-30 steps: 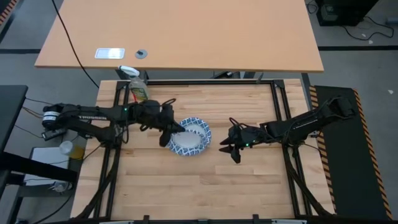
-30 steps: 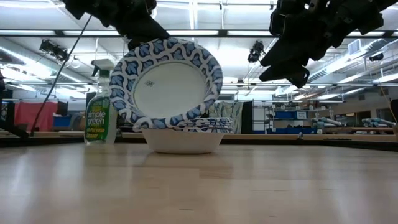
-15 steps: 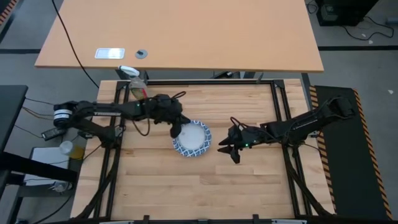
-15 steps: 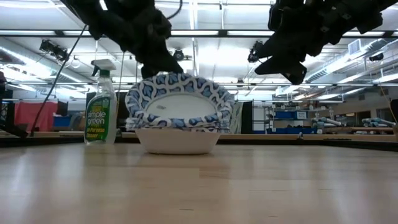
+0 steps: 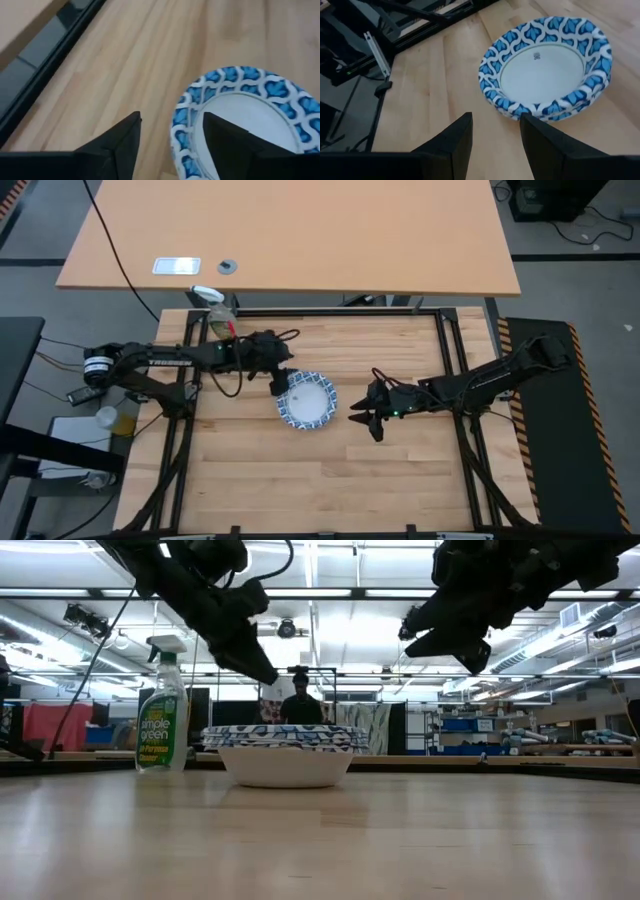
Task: Nest bowls inside each other
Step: Return to Home Position
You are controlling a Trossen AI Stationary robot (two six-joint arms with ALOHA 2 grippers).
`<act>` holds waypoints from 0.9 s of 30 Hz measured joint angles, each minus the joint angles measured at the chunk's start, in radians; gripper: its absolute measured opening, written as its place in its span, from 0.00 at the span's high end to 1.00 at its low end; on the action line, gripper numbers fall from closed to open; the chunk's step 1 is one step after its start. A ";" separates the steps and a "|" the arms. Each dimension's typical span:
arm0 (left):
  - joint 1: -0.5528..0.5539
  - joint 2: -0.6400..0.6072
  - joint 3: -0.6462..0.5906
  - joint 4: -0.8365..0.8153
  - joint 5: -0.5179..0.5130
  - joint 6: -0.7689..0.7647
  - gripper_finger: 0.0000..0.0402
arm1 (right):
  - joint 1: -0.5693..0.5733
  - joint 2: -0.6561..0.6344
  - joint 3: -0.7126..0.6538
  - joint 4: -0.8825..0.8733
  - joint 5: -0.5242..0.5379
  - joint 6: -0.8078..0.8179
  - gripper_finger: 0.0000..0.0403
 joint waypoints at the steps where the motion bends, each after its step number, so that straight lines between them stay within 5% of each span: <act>1: -0.014 -0.001 0.000 0.000 -0.002 0.011 0.45 | -0.005 0.010 0.007 0.001 0.000 -0.009 0.57; 12: -0.227 0.132 0.000 -0.006 0.002 -0.070 0.49 | -0.100 0.280 0.194 0.016 -0.016 -0.241 0.57; 27: -0.232 0.292 0.000 -0.009 -0.042 -0.121 0.55 | -0.222 0.614 0.345 0.019 -0.110 -0.379 0.57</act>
